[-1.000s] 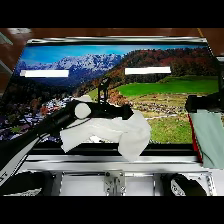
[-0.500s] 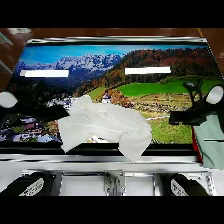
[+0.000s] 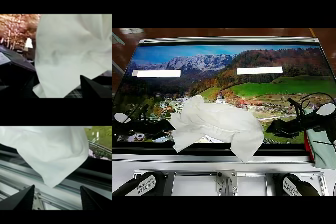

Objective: Fold the shirts.

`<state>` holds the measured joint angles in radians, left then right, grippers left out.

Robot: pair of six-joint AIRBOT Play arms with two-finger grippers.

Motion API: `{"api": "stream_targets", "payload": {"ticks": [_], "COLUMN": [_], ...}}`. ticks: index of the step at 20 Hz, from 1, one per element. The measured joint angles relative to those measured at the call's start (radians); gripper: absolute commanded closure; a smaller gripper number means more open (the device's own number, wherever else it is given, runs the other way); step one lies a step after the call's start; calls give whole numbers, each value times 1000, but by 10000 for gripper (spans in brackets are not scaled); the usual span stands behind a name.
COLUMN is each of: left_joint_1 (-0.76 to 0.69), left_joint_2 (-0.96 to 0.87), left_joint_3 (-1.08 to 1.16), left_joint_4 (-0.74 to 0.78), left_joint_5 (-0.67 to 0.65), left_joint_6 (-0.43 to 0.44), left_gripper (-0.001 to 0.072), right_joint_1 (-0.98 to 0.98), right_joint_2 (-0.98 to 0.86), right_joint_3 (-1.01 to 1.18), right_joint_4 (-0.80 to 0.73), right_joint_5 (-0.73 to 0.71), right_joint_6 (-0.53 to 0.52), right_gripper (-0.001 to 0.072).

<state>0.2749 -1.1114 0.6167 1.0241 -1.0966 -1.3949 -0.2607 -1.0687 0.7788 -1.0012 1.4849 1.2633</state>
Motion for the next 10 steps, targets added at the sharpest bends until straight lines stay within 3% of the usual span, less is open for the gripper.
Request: {"api": "stream_targets", "payload": {"ticks": [8,9,10], "left_joint_1": [9,10,9], "left_joint_2": [-134,-143,-155], "left_joint_3": [-10,-10,-10], "left_joint_4": [-80,-98,-116], "left_joint_5": [98,104,111], "left_joint_6": [98,106,115], "left_gripper": [37,59,206], "right_joint_1": [-16,-16,-16], "right_joint_2": [-14,-24,-34], "right_joint_3": [-15,-20,-29], "right_joint_4": [12,12,13], "right_joint_5": [21,21,21], "right_joint_6": [27,36,43], "right_gripper": [32,32,32]}}
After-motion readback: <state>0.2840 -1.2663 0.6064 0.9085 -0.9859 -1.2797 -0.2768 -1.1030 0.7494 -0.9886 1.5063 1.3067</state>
